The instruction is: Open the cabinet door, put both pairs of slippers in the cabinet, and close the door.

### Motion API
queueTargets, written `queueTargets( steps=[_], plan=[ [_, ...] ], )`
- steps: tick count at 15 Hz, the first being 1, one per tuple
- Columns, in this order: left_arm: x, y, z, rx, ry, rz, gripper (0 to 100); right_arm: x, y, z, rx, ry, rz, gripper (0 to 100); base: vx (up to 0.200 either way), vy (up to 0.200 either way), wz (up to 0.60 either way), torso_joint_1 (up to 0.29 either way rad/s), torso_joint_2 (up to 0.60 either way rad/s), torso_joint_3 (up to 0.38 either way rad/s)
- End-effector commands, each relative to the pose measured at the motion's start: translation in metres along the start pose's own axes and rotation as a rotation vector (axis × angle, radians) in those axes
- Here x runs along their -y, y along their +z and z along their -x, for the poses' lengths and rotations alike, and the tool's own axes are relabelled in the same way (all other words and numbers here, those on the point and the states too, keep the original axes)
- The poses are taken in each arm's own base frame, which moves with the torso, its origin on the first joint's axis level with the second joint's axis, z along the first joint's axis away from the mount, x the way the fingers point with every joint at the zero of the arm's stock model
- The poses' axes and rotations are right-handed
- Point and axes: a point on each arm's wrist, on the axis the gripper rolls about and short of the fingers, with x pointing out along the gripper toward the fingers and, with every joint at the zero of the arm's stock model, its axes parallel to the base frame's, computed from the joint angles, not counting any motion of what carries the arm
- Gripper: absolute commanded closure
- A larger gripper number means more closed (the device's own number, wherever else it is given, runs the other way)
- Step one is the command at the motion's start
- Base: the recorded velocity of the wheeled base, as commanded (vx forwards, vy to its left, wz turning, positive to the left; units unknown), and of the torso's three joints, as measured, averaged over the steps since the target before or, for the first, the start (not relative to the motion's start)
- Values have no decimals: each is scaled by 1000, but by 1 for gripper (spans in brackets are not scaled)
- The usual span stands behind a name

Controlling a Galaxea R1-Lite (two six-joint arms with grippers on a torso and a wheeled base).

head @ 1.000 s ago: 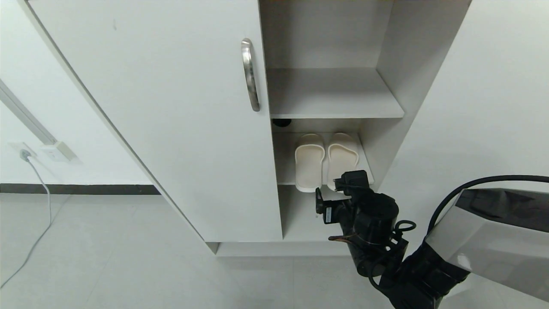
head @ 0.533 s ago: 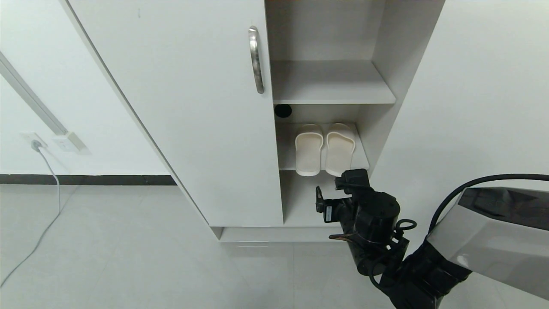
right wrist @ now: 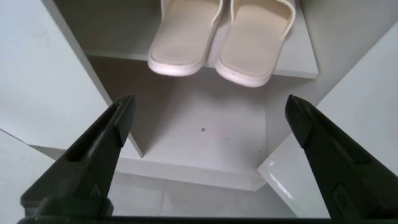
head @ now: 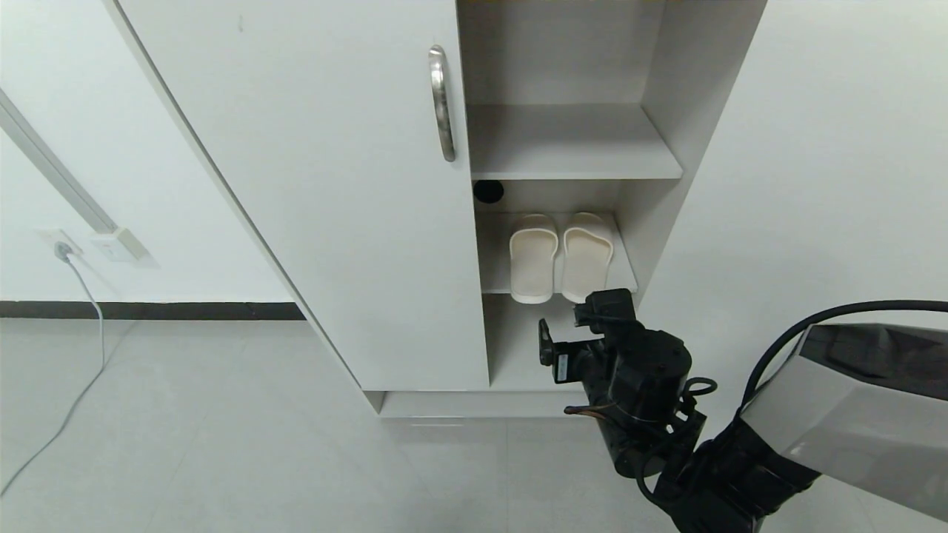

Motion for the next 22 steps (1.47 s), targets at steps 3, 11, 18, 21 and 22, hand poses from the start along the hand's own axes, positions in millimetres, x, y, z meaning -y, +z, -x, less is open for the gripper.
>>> queueTargets(
  steps=[3, 11, 18, 21, 22],
  plan=[
    [0, 0, 0, -1, 1, 0, 100, 0, -3, 3, -14, 1, 25, 0, 0, 0, 0, 0, 0, 0],
    [0, 0, 0, -1, 1, 0, 100, 3, -7, 3, -28, -4, 38, 0, 0, 0, 0, 3, 3, 104],
    [0, 0, 0, -1, 4, 3, 100, 10, -13, 5, -48, 34, 46, 0, 0, 0, 0, 1, 2, 198],
    [0, 0, 0, -1, 4, 3, 100, 13, -15, 5, -56, 28, 52, 0, 0, 0, 0, -4, -1, 181],
    [0, 0, 0, -1, 4, 3, 100, 14, -16, 5, -57, 26, 53, 0, 0, 0, 0, 0, 0, 0]
  ],
)
